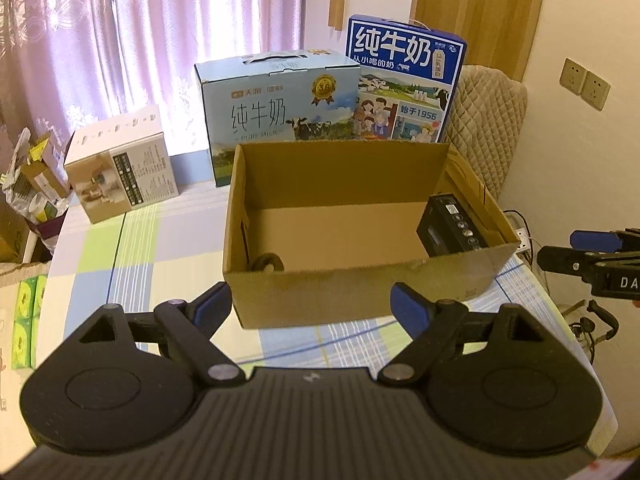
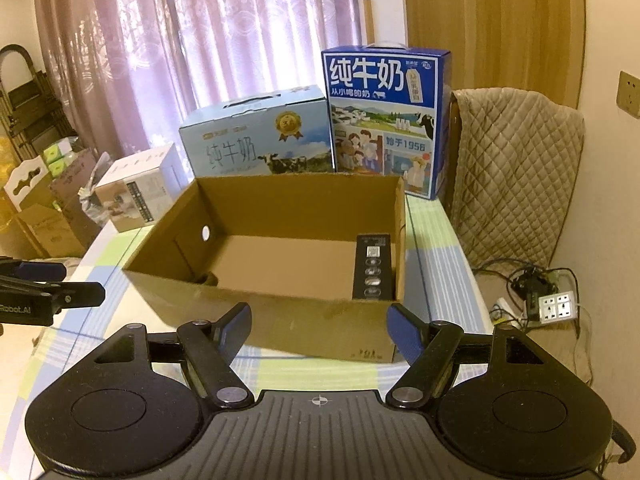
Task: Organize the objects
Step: 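Move the left tool to the white square night light and grasp it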
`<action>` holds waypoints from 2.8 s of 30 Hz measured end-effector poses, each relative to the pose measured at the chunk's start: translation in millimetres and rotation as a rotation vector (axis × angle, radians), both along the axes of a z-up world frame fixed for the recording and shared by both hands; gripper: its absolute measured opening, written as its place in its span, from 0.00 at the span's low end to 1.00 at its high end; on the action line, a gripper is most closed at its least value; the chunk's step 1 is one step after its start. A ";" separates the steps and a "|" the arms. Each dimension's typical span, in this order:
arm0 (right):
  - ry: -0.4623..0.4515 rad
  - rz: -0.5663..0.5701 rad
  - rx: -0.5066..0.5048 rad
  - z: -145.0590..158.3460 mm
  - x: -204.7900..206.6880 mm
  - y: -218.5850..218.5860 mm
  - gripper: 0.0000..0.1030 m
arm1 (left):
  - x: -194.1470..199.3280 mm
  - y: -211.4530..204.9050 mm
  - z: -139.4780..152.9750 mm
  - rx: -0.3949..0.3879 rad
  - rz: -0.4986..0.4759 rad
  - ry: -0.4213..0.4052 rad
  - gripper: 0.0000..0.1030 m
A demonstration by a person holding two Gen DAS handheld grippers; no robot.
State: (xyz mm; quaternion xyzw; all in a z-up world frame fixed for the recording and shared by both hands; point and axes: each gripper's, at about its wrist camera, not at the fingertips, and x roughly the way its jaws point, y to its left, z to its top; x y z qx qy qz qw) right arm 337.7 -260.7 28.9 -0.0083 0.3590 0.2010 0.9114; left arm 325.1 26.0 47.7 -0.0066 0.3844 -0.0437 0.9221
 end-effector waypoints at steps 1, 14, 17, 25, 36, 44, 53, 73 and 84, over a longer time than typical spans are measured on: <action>0.003 0.000 0.004 -0.3 -3.0 -1.4 0.70 | -3.1 -0.2 -0.6 0.000 0.001 0.002 0.82; 0.072 0.006 0.003 -19.8 -41.6 -11.6 0.69 | -43.0 5.9 -22.2 -0.021 0.026 0.082 0.82; 0.097 0.005 0.008 -26.3 -48.5 -14.7 0.69 | -49.5 7.9 -26.8 -0.019 0.031 0.099 0.81; 0.154 -0.013 0.022 -41.2 -62.1 -24.8 0.69 | -64.0 20.1 -35.9 -0.017 0.062 0.130 0.81; 0.276 -0.014 0.059 -75.3 -73.1 -23.1 0.66 | -78.8 32.1 -57.6 -0.017 0.105 0.194 0.81; 0.316 -0.023 0.049 -90.3 -76.2 -20.3 0.66 | -90.0 33.8 -79.4 -0.018 0.114 0.241 0.81; 0.347 -0.050 0.038 -100.4 -79.5 -24.2 0.66 | -96.0 30.2 -104.8 -0.022 0.051 0.223 0.81; 0.375 -0.147 0.031 -107.1 -87.6 -37.6 0.66 | -86.6 34.2 -153.9 0.139 -0.301 0.118 0.81; 0.387 -0.198 0.086 -108.8 -86.2 -39.1 0.66 | -79.2 39.3 -158.7 0.070 -0.367 0.081 0.62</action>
